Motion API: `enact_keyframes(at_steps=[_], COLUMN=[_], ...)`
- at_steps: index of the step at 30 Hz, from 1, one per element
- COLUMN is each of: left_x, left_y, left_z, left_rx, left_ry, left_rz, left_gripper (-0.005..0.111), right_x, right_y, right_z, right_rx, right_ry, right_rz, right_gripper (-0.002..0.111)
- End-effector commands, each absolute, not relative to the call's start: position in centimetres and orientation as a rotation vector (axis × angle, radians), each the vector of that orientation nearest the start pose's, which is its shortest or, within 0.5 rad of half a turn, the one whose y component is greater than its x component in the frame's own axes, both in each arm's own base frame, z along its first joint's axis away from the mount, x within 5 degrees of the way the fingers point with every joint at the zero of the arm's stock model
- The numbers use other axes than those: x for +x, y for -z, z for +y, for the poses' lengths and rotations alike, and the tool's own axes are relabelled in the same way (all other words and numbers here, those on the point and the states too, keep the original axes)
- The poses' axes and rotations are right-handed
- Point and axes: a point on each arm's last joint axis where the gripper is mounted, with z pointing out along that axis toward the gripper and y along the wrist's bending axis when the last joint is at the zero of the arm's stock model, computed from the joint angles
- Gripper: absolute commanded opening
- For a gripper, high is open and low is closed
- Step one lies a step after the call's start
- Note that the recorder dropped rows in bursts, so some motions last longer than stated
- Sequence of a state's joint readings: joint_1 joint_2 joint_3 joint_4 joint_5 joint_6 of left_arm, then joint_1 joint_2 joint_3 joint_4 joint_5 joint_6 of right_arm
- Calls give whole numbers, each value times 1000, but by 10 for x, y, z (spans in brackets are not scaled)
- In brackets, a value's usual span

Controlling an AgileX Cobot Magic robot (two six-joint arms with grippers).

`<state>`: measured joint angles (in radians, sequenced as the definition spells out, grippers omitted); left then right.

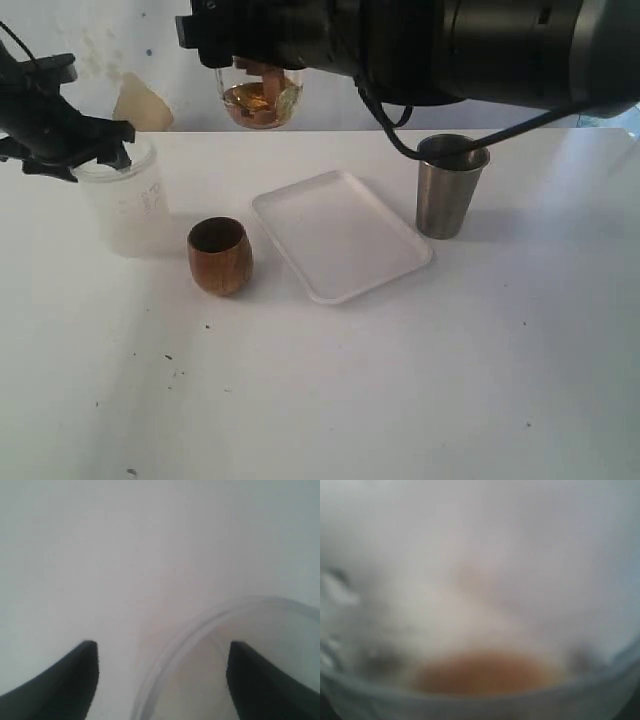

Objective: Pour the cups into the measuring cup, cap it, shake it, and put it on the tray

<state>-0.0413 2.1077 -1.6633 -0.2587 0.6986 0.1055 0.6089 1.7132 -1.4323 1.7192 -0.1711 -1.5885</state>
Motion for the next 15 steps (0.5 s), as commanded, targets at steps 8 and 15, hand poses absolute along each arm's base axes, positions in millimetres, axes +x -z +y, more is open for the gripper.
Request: enact_keyframes(at_steps=[8, 15], left_x=[455, 418], left_y=[-233, -312], left_z=[-30, -33], left_rx=[184, 197], left_ry=[20, 91], left_rz=[2728, 2723], left_gripper=[0, 0], right_x=[346, 346], right_y=[-365, -365], right_z=[221, 222], right_rx=[-340, -314], right_ry=[-357, -382], right_rz=[1728, 1741], right_gripper=[0, 0])
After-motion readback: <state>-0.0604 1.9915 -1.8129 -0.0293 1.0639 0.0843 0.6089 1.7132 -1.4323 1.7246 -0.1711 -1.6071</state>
